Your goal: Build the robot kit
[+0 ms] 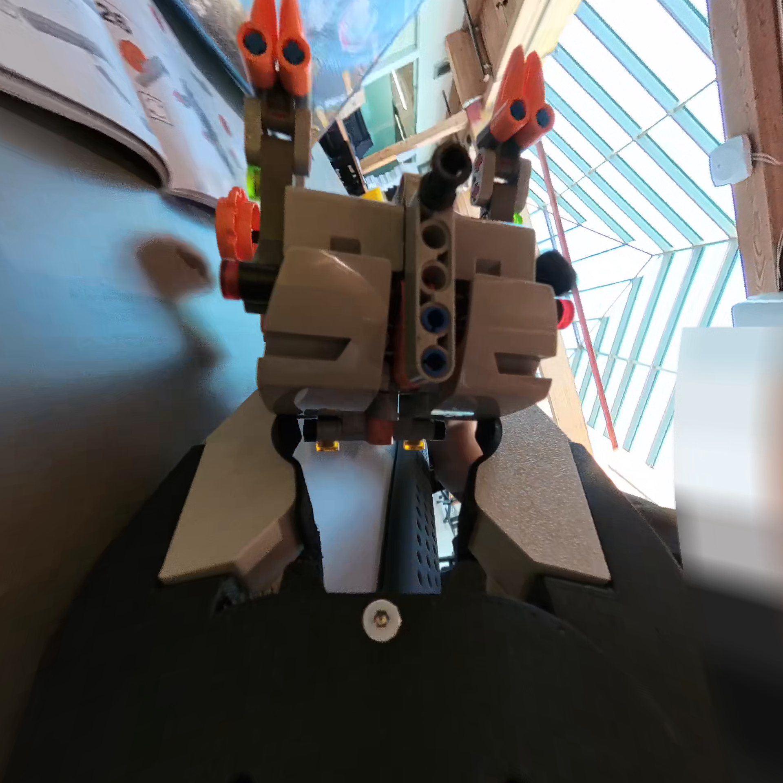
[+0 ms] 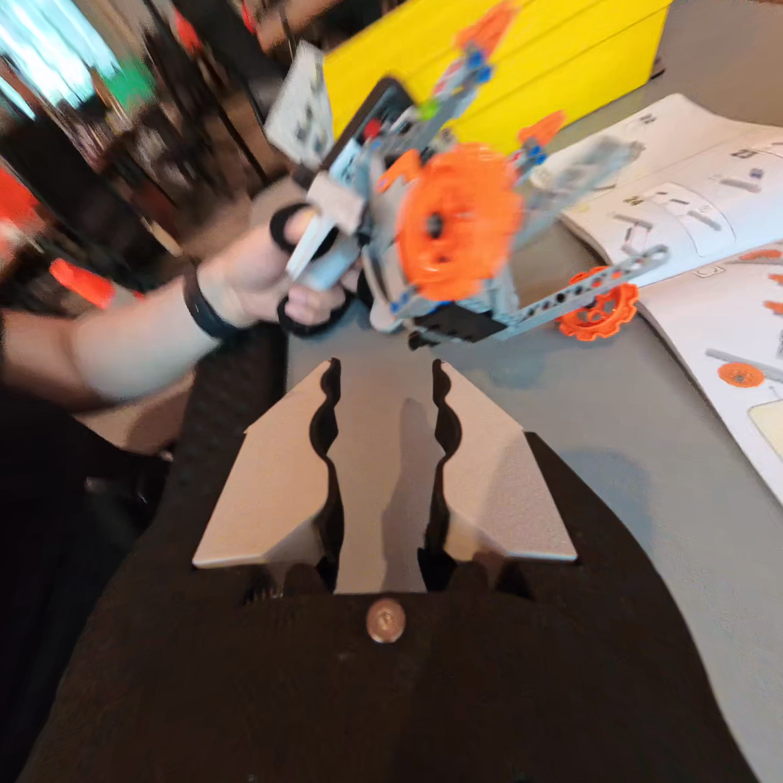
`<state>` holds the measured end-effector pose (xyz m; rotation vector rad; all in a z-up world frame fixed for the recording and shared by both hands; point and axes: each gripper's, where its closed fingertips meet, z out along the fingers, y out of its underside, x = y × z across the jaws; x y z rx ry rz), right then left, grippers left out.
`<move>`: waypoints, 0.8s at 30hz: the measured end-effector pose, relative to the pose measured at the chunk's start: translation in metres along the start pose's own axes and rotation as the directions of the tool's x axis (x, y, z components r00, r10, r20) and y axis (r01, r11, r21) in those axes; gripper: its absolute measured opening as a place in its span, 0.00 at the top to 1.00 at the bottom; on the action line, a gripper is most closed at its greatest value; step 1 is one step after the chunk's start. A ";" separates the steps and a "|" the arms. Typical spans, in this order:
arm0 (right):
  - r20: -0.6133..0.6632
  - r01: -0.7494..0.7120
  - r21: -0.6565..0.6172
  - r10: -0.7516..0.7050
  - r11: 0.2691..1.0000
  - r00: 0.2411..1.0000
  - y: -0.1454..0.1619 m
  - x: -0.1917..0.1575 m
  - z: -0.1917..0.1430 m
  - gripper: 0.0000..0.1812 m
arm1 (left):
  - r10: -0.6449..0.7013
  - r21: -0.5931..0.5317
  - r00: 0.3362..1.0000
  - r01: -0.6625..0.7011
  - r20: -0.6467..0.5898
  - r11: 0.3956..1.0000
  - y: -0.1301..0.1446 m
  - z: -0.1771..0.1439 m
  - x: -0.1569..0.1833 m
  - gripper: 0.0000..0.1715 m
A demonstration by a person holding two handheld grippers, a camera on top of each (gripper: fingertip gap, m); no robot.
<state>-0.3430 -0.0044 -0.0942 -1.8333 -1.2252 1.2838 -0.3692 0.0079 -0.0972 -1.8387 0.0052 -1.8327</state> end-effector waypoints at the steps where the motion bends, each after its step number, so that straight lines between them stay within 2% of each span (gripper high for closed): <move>1: 0.022 -0.046 0.069 0.044 0.997 0.999 -0.005 0.006 -0.001 0.76 | 0.016 -0.007 1.000 -0.016 -0.012 1.000 0.001 0.001 0.003 0.51; 3: 0.058 -0.093 0.178 0.084 0.980 0.995 -0.013 0.013 -0.004 0.75 | 0.054 -0.010 0.998 -0.054 -0.017 0.998 0.003 0.001 0.008 0.51; 5: 0.135 -0.140 0.257 0.108 0.956 0.985 -0.025 0.004 -0.013 0.73 | 0.109 -0.004 0.994 -0.109 0.005 0.994 0.002 -0.001 0.009 0.51; 10: 0.086 -0.025 0.371 -0.007 0.928 0.996 -0.041 -0.003 -0.027 0.67 | 0.314 0.019 0.949 -0.314 0.005 0.949 -0.005 0.001 0.032 0.51; 13: 0.158 -0.030 0.392 -0.036 0.919 0.987 -0.046 -0.017 -0.029 0.66 | 0.428 0.029 0.903 -0.427 -0.040 0.904 -0.002 0.004 0.053 0.51; 16: 0.167 0.019 0.414 -0.097 0.910 0.981 -0.049 -0.029 -0.030 0.67 | 0.522 0.028 0.853 -0.522 -0.010 0.853 0.001 0.005 0.060 0.51; 20: 0.099 0.118 0.408 -0.172 0.905 0.980 -0.049 -0.033 -0.027 0.71 | 0.555 0.031 0.832 -0.555 -0.003 0.831 0.002 0.005 0.064 0.51; 24: 0.076 0.059 0.440 -0.102 0.896 0.992 -0.053 -0.028 -0.028 0.71 | 0.571 0.042 0.821 -0.571 0.029 0.820 -0.001 0.004 0.064 0.51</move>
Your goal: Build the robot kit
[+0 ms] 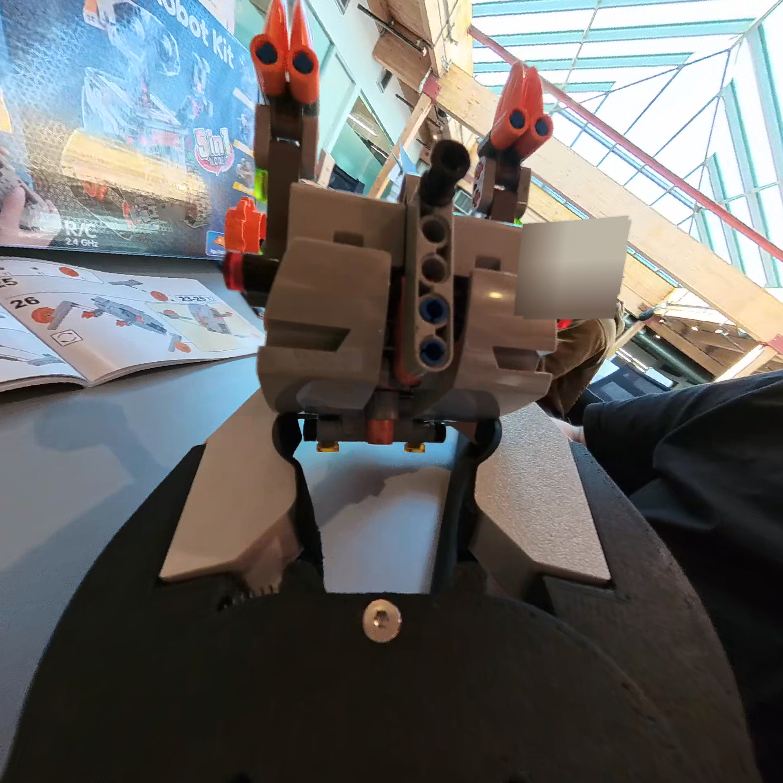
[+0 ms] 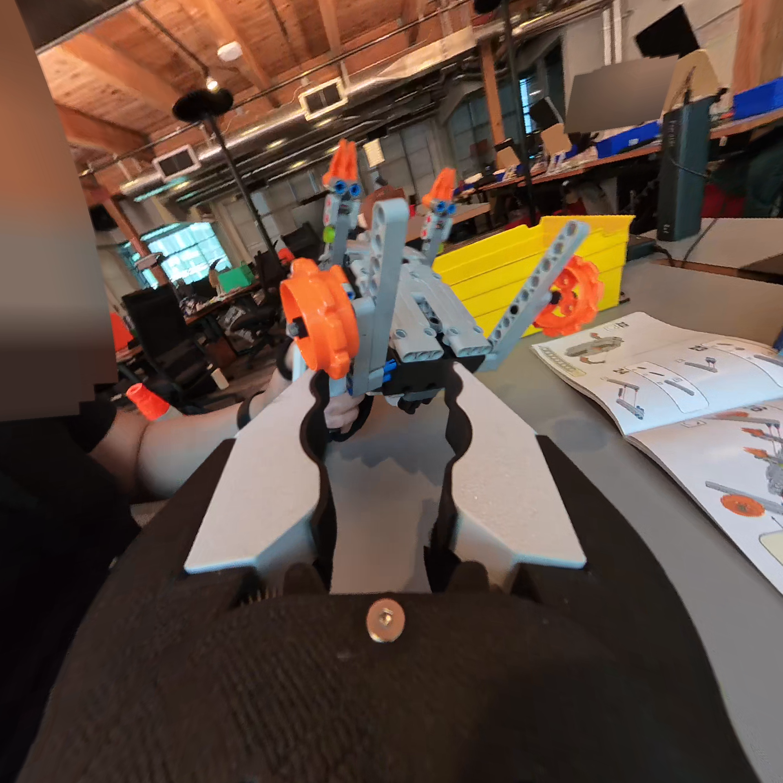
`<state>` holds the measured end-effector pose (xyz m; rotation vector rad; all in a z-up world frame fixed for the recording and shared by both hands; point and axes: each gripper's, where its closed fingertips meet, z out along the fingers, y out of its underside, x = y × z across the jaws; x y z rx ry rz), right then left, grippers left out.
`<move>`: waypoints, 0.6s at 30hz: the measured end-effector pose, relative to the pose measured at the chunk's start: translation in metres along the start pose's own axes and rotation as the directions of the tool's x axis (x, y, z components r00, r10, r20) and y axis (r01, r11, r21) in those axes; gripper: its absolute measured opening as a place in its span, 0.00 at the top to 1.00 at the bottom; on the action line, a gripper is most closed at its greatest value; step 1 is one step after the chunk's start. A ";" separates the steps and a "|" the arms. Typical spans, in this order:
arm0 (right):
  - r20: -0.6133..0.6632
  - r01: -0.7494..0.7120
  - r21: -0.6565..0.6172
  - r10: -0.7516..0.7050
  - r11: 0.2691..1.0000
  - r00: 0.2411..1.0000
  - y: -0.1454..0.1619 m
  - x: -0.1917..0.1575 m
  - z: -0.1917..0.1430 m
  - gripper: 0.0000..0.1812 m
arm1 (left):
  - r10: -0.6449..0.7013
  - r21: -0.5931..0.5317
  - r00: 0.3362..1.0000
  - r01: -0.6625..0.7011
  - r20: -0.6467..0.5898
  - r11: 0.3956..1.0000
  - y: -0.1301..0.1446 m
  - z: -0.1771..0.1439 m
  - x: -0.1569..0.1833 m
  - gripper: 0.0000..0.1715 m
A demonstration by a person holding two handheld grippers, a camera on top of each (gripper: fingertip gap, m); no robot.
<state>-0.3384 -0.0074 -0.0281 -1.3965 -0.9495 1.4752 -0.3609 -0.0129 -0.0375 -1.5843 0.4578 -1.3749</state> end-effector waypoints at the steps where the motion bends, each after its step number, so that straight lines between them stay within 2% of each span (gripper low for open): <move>1: -0.025 -0.018 0.014 0.019 1.000 1.000 -0.001 0.003 0.000 0.71 | 0.008 0.005 1.000 -0.008 0.015 1.000 -0.001 -0.001 -0.001 0.51; 4: -0.088 -0.091 0.041 0.094 0.995 0.992 0.002 0.010 0.001 0.73 | 0.057 0.014 0.993 -0.058 0.108 0.998 -0.004 -0.003 -0.009 0.51; 7: -0.080 -0.168 0.061 0.172 0.984 0.982 0.005 0.007 0.008 0.74 | 0.118 0.006 0.978 -0.121 0.174 0.993 -0.006 -0.006 -0.012 0.51; 10: -0.065 -0.185 0.074 0.190 0.980 0.980 0.006 0.000 0.016 0.73 | 0.134 0.007 0.970 -0.139 0.203 0.990 -0.007 -0.005 -0.013 0.51; 15: -0.170 -0.072 0.045 0.079 0.996 0.982 0.011 0.007 0.016 0.65 | 0.072 0.051 0.983 -0.081 0.168 0.995 -0.011 -0.007 -0.012 0.51; 18: -0.231 0.096 0.000 -0.093 0.995 0.969 0.010 0.010 0.014 0.60 | 0.017 0.097 0.993 -0.028 0.116 0.995 -0.016 -0.009 -0.007 0.51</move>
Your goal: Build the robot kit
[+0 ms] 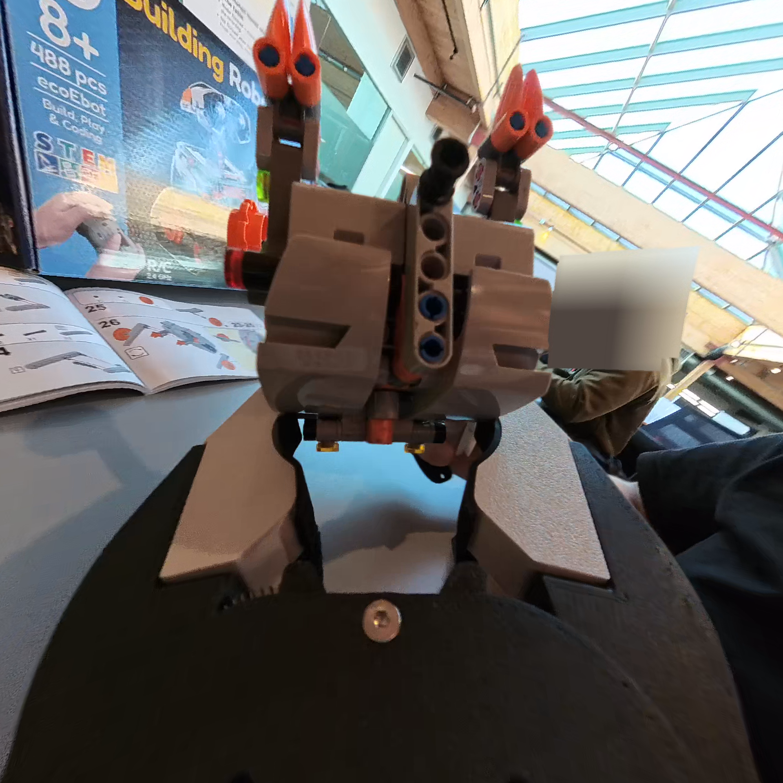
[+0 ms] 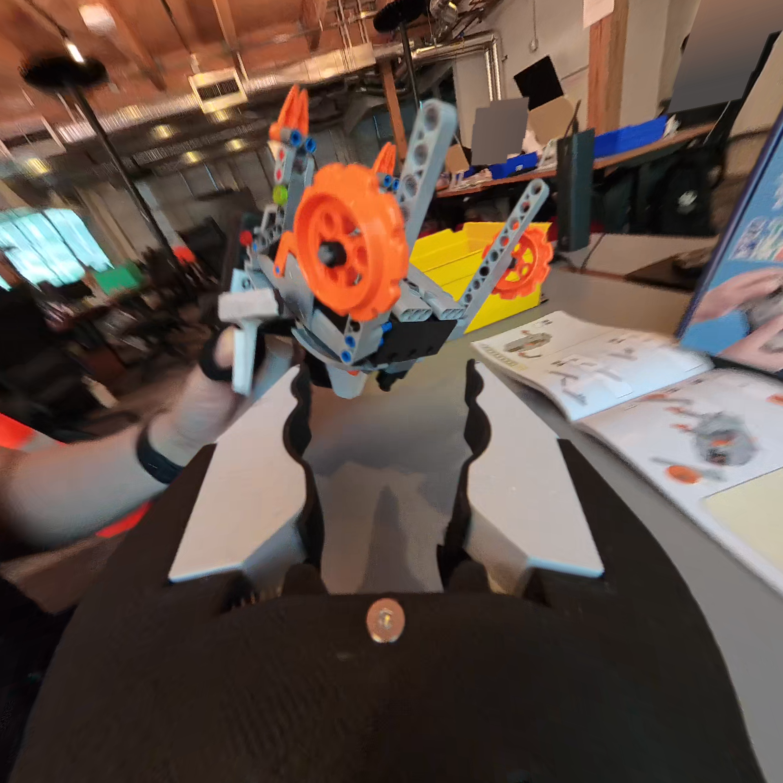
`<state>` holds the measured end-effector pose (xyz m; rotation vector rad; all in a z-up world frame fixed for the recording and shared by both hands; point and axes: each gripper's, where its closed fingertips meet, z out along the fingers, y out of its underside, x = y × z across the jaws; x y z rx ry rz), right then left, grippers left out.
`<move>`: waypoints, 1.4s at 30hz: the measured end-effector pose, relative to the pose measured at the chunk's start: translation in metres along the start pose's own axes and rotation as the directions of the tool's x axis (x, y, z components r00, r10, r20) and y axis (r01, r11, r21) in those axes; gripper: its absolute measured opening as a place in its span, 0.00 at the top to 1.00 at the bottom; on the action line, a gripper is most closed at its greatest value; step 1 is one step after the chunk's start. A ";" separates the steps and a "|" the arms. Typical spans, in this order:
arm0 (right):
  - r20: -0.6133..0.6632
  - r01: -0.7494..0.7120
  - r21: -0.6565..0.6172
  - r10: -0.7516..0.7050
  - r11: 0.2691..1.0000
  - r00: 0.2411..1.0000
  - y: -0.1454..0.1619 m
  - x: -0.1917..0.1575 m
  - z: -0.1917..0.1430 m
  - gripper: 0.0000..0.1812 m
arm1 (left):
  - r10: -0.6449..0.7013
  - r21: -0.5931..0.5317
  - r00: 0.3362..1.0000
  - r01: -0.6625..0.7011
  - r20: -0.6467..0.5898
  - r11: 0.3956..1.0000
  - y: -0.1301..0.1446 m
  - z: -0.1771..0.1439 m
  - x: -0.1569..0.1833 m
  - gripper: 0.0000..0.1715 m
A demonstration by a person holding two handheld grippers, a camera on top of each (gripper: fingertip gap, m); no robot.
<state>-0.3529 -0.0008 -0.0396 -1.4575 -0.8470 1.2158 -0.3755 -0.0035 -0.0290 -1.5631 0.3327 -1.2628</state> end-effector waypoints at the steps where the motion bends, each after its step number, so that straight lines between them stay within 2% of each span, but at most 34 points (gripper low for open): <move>1: -0.024 0.097 -0.012 -0.097 0.995 0.995 -0.001 0.001 -0.001 0.56 | -0.023 0.008 1.000 0.024 -0.017 1.000 -0.001 0.000 0.001 0.51; 4: -0.084 0.414 -0.020 -0.414 0.910 0.907 -0.011 0.002 -0.005 0.51 | -0.099 0.018 0.991 0.101 -0.087 0.995 -0.002 -0.001 0.007 0.51; 7: -0.094 0.684 -0.046 -0.684 0.728 0.723 -0.016 -0.004 -0.004 0.50 | -0.148 0.008 0.974 0.151 -0.174 0.988 -0.001 0.001 0.018 0.51; 9: -0.074 0.799 -0.042 -0.799 0.600 0.596 -0.014 -0.014 0.000 0.55 | -0.167 -0.004 0.964 0.170 -0.206 0.985 0.001 0.004 0.024 0.51; 11: -0.061 0.853 -0.036 -0.853 0.521 0.519 -0.013 -0.020 0.004 0.61 | -0.178 -0.025 0.959 0.177 -0.220 0.984 0.006 0.007 0.027 0.51; 13: -0.048 0.865 -0.021 -0.865 0.500 0.499 -0.012 -0.024 0.007 0.65 | -0.163 -0.042 0.961 0.157 -0.224 0.987 0.010 0.009 0.030 0.51; 18: 0.009 0.865 -0.019 -0.865 0.501 0.502 -0.013 -0.026 0.001 0.69 | -0.118 -0.064 0.963 0.106 -0.242 0.992 0.014 0.011 0.035 0.51; 22: 0.025 0.905 -0.015 -0.905 0.425 0.425 -0.019 -0.033 -0.007 0.72 | -0.129 -0.090 0.938 0.105 -0.321 0.990 0.015 0.012 0.047 0.50; 27: 0.020 0.918 -0.012 -0.917 0.397 0.398 -0.023 -0.032 -0.011 0.72 | -0.103 -0.109 0.938 0.070 -0.330 0.992 0.016 0.016 0.051 0.49; 30: 0.016 0.928 -0.024 -0.928 0.371 0.372 -0.022 -0.032 -0.013 0.72 | -0.121 -0.117 0.940 0.087 -0.320 0.989 0.018 0.018 0.050 0.49; 33: -0.011 0.953 -0.043 -0.954 0.299 0.299 -0.024 -0.032 -0.016 0.72 | -0.131 -0.109 0.951 0.104 -0.280 0.989 0.018 0.017 0.044 0.48; 38: -0.041 0.951 -0.027 -0.951 0.307 0.306 -0.032 -0.032 -0.022 0.73 | -0.059 -0.076 0.963 0.041 -0.264 0.996 0.013 0.010 0.042 0.48; 42: -0.035 0.964 -0.038 -0.964 0.263 0.262 -0.029 -0.033 -0.024 0.73 | -0.029 -0.111 0.970 0.002 -0.243 0.994 0.018 0.012 0.037 0.53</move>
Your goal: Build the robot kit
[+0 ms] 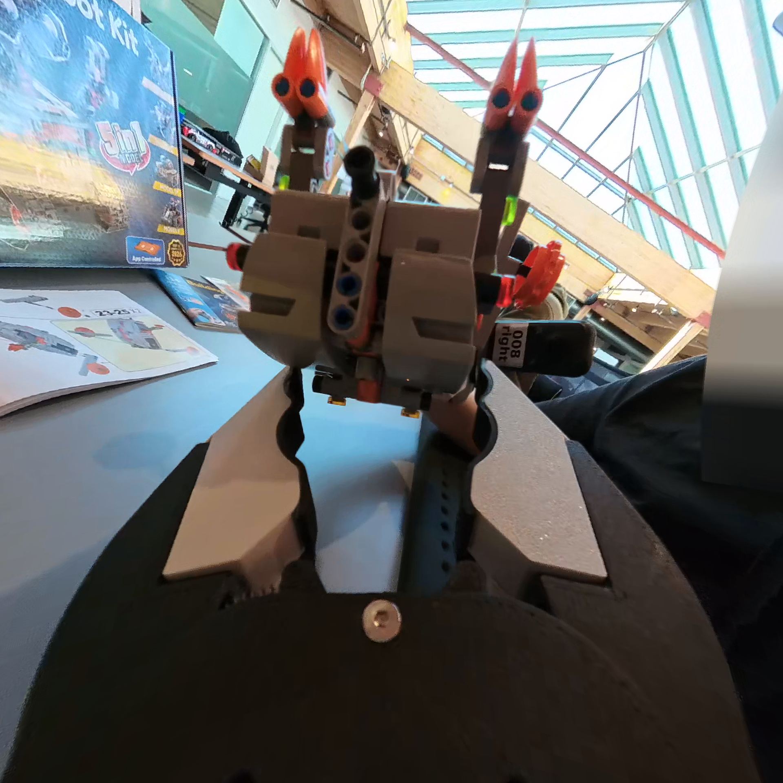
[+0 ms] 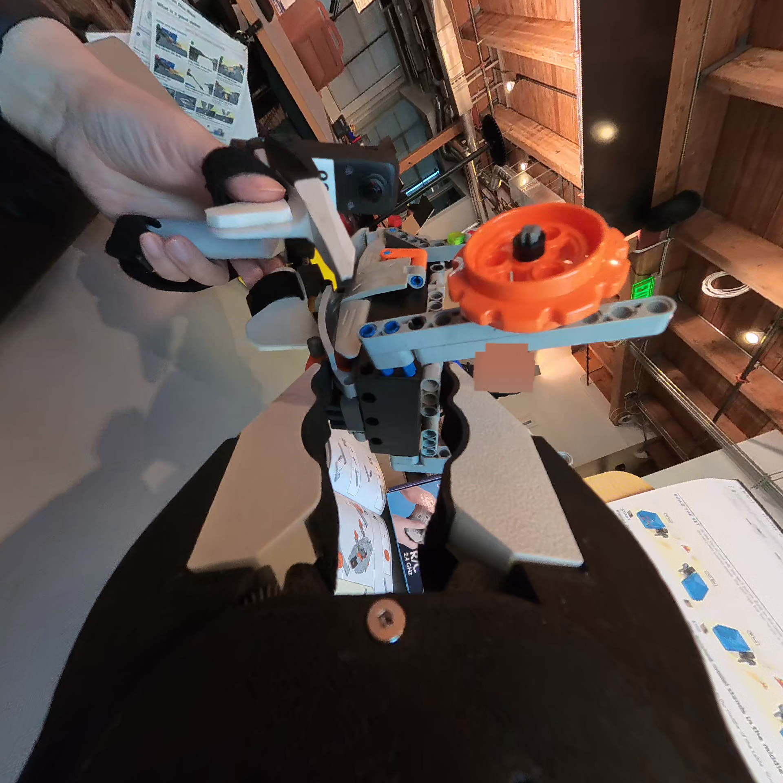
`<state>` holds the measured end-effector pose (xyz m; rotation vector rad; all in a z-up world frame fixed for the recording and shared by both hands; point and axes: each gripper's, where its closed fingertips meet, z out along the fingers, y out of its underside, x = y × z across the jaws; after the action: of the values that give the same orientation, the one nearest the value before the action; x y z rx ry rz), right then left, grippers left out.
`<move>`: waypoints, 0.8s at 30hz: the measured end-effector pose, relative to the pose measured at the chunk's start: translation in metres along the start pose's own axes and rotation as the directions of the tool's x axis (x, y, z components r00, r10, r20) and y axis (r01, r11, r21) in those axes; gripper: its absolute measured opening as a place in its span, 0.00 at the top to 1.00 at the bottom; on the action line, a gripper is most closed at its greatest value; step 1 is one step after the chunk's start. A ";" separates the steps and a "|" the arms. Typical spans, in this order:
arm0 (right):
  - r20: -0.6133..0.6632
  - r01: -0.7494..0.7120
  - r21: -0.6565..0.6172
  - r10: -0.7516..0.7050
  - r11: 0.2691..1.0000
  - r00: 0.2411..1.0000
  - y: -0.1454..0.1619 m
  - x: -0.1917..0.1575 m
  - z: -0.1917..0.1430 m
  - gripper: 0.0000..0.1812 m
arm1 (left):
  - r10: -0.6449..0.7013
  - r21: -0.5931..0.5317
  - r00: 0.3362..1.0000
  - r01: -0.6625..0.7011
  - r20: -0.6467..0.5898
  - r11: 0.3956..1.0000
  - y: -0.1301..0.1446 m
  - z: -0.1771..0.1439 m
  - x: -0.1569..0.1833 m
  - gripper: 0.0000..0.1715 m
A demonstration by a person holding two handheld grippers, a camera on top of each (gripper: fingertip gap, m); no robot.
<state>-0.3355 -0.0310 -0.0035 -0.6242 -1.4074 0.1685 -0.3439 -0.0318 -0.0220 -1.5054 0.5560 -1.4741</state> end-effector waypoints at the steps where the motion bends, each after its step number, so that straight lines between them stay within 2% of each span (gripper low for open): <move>1: 0.003 0.012 0.000 -0.012 1.000 1.000 0.000 -0.001 -0.001 0.73 | 0.002 -0.013 1.000 -0.002 0.007 1.000 0.002 -0.001 -0.002 0.55; 7: 0.008 0.259 -0.046 -0.259 0.965 0.966 -0.002 -0.010 -0.006 0.72 | 0.040 -0.017 0.998 -0.039 0.052 0.999 0.005 -0.007 -0.006 0.56; 9: 0.016 0.293 -0.041 -0.292 0.955 0.956 -0.004 -0.011 -0.008 0.72 | 0.093 -0.037 0.992 -0.090 0.087 0.995 0.007 -0.008 -0.009 0.49; 11: 0.021 0.306 -0.041 -0.305 0.951 0.952 -0.006 -0.011 -0.010 0.72 | 0.173 -0.051 0.980 -0.168 0.097 0.984 0.003 -0.011 -0.007 0.45; 13: 0.030 0.299 -0.029 -0.298 0.954 0.954 -0.008 -0.011 -0.013 0.72 | 0.262 -0.014 0.960 -0.262 0.096 0.965 -0.011 -0.017 0.001 0.38; 17: 0.046 0.295 0.013 -0.296 0.955 0.954 -0.016 -0.012 -0.018 0.72 | 0.482 0.002 0.871 -0.484 0.095 0.875 -0.034 -0.024 0.020 0.35; 19: 0.062 0.284 0.037 -0.285 0.958 0.956 -0.019 -0.015 -0.020 0.72 | 0.567 -0.059 0.819 -0.564 0.081 0.823 -0.033 -0.020 0.024 0.36; 20: 0.074 0.277 0.047 -0.280 0.960 0.957 -0.020 -0.017 -0.020 0.72 | 0.578 -0.097 0.815 -0.573 0.037 0.814 -0.028 -0.017 0.028 0.38; 22: 0.085 0.276 0.057 -0.280 0.960 0.956 -0.021 -0.020 -0.021 0.72 | 0.543 -0.178 0.838 -0.544 -0.063 0.820 -0.014 -0.008 0.034 0.42; 24: 0.092 0.281 0.061 -0.285 0.958 0.954 -0.020 -0.023 -0.022 0.72 | 0.500 -0.287 0.860 -0.507 -0.103 0.813 0.003 -0.002 0.027 0.43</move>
<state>-0.3241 -0.0648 -0.0146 -0.3725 -1.5688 0.0043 -0.3400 -0.0557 -0.0107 -1.4200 1.1475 -1.0165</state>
